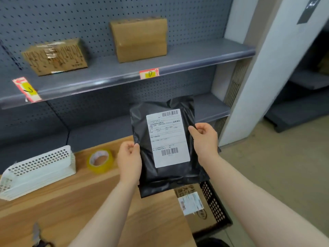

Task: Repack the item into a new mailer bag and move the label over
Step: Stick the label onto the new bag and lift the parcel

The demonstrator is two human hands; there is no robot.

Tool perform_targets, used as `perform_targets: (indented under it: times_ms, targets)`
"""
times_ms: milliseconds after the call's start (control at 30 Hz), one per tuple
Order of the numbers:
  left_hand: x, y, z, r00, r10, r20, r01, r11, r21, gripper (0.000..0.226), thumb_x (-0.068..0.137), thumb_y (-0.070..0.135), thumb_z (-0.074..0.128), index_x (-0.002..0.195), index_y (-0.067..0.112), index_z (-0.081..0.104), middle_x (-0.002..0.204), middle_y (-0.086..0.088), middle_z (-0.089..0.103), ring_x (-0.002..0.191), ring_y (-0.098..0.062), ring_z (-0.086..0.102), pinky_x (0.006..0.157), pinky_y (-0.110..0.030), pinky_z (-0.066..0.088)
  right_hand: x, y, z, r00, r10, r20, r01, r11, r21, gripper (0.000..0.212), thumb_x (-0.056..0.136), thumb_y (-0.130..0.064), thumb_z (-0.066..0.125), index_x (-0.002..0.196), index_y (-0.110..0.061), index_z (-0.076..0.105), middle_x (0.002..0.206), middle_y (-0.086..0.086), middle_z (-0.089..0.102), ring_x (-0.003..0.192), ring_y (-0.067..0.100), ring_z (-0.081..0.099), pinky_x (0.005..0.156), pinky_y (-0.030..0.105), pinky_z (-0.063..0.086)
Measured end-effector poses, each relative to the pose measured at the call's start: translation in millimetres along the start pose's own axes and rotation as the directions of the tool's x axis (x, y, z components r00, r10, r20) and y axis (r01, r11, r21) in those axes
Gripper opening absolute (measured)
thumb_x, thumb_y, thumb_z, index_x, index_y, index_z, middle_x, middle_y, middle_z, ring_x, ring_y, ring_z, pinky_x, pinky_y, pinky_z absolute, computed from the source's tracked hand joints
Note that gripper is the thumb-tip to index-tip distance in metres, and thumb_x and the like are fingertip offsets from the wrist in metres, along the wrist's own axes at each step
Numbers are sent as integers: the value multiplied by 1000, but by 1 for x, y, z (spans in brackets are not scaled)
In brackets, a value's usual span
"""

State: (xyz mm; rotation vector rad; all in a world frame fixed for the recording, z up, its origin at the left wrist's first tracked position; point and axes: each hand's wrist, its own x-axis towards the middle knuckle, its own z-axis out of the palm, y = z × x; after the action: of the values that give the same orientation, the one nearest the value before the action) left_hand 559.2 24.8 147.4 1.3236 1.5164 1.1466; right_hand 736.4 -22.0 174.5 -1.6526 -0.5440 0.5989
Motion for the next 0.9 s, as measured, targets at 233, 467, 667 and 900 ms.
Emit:
perform_targets:
  times_ms: [233, 467, 667, 900]
  targets:
    - [-27, -49, 71, 982, -83, 172, 73, 995, 62, 10, 94, 20, 46, 88, 16, 53, 77, 4, 57, 69, -16, 51, 60, -30, 37, 28, 67, -48, 987, 93, -131, -99, 994, -38, 5, 87, -17, 62, 89, -18, 58, 83, -3, 59, 76, 12, 54, 71, 24, 42]
    - [-53, -100, 142, 967, -184, 175, 152, 972, 181, 6, 95, 14, 46, 95, 11, 51, 74, 3, 55, 75, -23, 54, 65, -30, 37, 62, 146, -82, 974, 168, -154, -185, 977, -103, 5, 87, -16, 62, 91, -14, 58, 82, -4, 57, 78, 13, 54, 67, 21, 40]
    - [-83, -132, 206, 955, -266, 127, 234, 946, 225, 14, 95, 11, 47, 108, 8, 43, 82, 2, 53, 79, -18, 50, 72, -28, 35, 91, 213, -107, 973, 202, -110, -219, 958, -187, 5, 89, -17, 60, 90, -16, 55, 79, -7, 55, 80, 14, 55, 72, 25, 40]
    - [-87, -202, 249, 933, -333, 138, 241, 860, 450, 25, 86, -6, 36, 87, 15, 51, 87, 0, 52, 83, -23, 49, 70, -29, 37, 114, 292, -108, 961, 269, -61, -275, 915, -295, 12, 88, -7, 55, 87, -16, 47, 87, -2, 56, 81, 19, 55, 75, 28, 41]
